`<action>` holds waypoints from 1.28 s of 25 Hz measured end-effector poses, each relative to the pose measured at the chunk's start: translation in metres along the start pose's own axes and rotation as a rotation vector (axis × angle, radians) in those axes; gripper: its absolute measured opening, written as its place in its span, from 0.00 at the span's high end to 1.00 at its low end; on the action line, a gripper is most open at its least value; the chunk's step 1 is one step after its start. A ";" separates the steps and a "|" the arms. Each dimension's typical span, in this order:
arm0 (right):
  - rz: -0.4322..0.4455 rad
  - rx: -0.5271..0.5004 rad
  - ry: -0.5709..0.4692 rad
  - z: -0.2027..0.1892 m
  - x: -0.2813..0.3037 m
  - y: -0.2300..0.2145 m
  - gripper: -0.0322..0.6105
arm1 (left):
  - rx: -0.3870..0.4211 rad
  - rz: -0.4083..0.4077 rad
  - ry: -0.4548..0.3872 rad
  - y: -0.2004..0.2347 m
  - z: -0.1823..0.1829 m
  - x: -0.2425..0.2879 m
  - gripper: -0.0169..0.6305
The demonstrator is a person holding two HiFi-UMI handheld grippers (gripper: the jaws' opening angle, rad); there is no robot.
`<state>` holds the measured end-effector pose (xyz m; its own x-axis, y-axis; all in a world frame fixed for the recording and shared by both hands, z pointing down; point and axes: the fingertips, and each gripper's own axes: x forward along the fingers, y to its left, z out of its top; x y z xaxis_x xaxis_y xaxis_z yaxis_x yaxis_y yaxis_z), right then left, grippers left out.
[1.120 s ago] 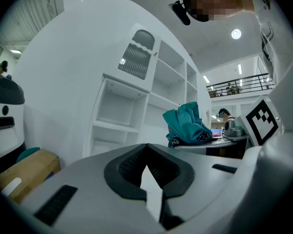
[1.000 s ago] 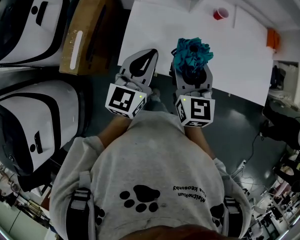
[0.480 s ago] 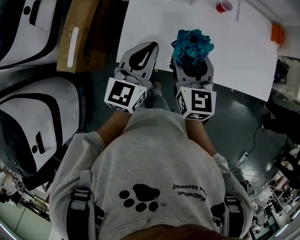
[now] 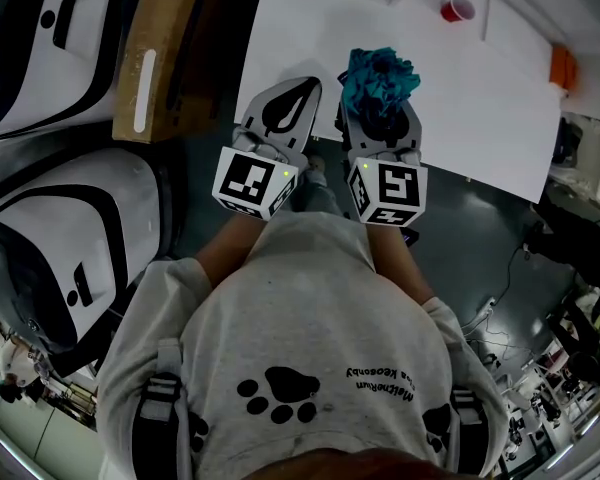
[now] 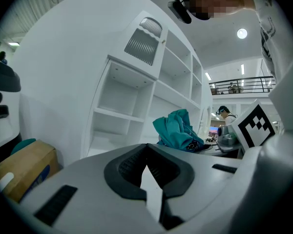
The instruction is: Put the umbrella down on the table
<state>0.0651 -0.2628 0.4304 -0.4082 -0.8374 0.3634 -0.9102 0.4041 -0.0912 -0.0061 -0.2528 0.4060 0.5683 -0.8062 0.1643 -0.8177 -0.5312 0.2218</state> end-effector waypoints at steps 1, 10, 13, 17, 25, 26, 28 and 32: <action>-0.003 0.004 0.008 -0.003 0.004 -0.001 0.55 | -0.001 0.000 0.003 0.002 -0.001 0.002 0.96; -0.035 0.025 0.075 -0.026 0.038 -0.012 0.55 | -0.012 -0.004 0.029 0.024 -0.007 0.018 0.96; -0.045 0.034 0.096 -0.034 0.048 -0.016 0.55 | -0.017 -0.005 0.035 0.029 -0.009 0.022 0.96; -0.054 0.050 0.118 -0.043 0.060 -0.019 0.55 | -0.023 -0.006 0.044 0.037 -0.015 0.026 0.96; -0.065 0.061 0.143 -0.043 0.078 -0.024 0.55 | -0.029 -0.004 0.053 0.049 -0.015 0.034 0.96; -0.068 0.068 0.147 -0.044 0.080 -0.025 0.55 | -0.030 -0.003 0.054 0.050 -0.015 0.035 0.96; -0.074 0.082 0.156 -0.046 0.084 -0.027 0.55 | -0.032 -0.002 0.055 0.052 -0.015 0.036 0.96; -0.085 0.103 0.179 -0.049 0.093 -0.033 0.55 | -0.035 -0.002 0.059 0.054 -0.015 0.041 0.96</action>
<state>0.0611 -0.3356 0.5130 -0.3194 -0.7843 0.5319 -0.9468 0.2879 -0.1440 -0.0259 -0.3109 0.4391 0.5754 -0.7878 0.2199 -0.8133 -0.5227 0.2557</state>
